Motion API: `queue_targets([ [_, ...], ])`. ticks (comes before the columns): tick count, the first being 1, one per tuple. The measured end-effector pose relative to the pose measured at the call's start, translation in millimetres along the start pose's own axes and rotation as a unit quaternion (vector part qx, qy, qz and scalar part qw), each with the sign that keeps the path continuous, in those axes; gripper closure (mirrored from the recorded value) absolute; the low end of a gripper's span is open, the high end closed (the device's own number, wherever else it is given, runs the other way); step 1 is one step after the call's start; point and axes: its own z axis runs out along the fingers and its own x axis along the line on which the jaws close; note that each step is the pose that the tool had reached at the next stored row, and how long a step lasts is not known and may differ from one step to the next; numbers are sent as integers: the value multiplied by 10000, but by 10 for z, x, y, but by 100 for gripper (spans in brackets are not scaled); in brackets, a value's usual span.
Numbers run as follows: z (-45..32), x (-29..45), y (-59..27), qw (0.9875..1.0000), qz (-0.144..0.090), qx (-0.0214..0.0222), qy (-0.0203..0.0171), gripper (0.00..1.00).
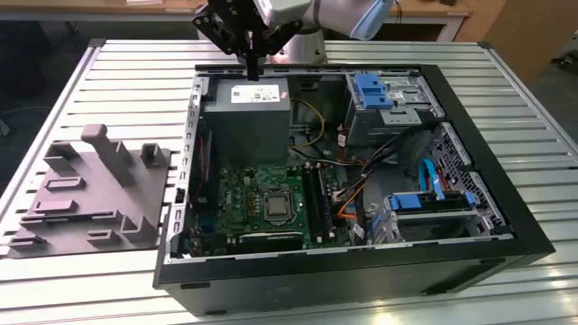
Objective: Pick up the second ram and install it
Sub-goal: 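Reach for the second ram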
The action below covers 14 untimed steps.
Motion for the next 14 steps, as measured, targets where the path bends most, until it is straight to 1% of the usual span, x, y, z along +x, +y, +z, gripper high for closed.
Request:
queue_targets([
  [9,0,3,0,10000,0,0,0,90],
  [14,-1,37,-3,10000,0,0,0,90],
])
